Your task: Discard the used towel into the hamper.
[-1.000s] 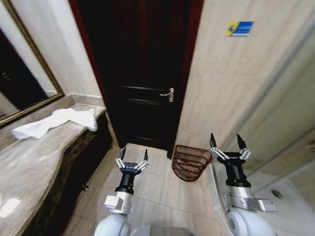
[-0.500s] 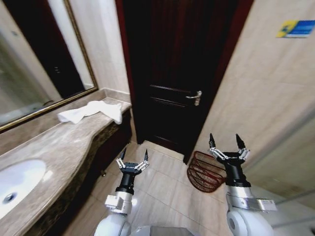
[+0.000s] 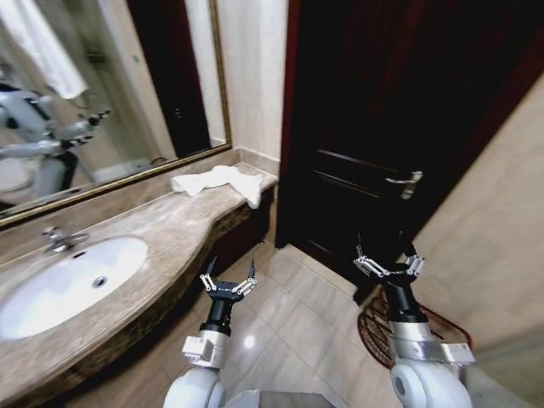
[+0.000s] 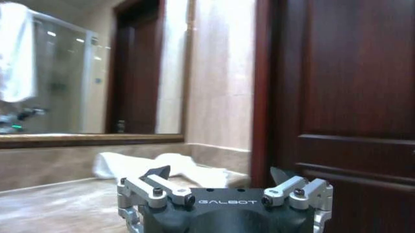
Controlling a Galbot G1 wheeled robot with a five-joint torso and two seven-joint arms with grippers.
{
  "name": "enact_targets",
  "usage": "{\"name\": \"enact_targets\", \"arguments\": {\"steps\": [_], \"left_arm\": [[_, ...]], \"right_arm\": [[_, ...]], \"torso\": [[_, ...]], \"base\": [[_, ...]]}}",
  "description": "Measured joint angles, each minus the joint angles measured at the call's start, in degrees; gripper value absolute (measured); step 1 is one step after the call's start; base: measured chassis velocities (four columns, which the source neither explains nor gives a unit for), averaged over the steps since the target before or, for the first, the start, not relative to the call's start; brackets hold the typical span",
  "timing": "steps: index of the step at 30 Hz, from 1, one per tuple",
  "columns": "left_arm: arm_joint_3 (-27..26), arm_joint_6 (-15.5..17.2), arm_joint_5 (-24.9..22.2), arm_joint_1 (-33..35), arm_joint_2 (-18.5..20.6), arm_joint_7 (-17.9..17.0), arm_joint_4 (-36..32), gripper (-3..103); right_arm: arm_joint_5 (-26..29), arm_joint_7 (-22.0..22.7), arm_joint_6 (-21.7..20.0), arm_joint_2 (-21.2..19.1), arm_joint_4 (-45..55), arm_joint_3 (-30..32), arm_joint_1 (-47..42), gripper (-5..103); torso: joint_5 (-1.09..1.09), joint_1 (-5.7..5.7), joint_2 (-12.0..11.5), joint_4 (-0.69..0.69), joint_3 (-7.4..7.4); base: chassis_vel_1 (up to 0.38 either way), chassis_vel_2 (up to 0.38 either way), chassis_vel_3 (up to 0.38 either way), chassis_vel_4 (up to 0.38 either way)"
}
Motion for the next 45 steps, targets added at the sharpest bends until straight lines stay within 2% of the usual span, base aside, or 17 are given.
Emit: {"name": "enact_targets", "arguments": {"steps": [14, 45], "left_arm": [[-0.4, -0.7, 2.4, -0.1, 0.0, -0.7, 1.0, 100], [-1.6, -1.0, 2.3, -0.9, 0.0, -0.7, 1.7, 100]], "right_arm": [[0.3, -2.6, -0.1, 0.0, 0.0, -0.1, -0.3, 100], [0.3, -3.5, 0.6, 0.2, -1.0, 0.0, -0.2, 100]], "torso": [[0.00, -0.02, 0.0, -0.02, -0.01], [0.00, 0.00, 0.0, -0.01, 0.00]], "base": [[0.029, 0.056, 0.061, 0.029], [-0.145, 0.145, 0.146, -0.143]]}}
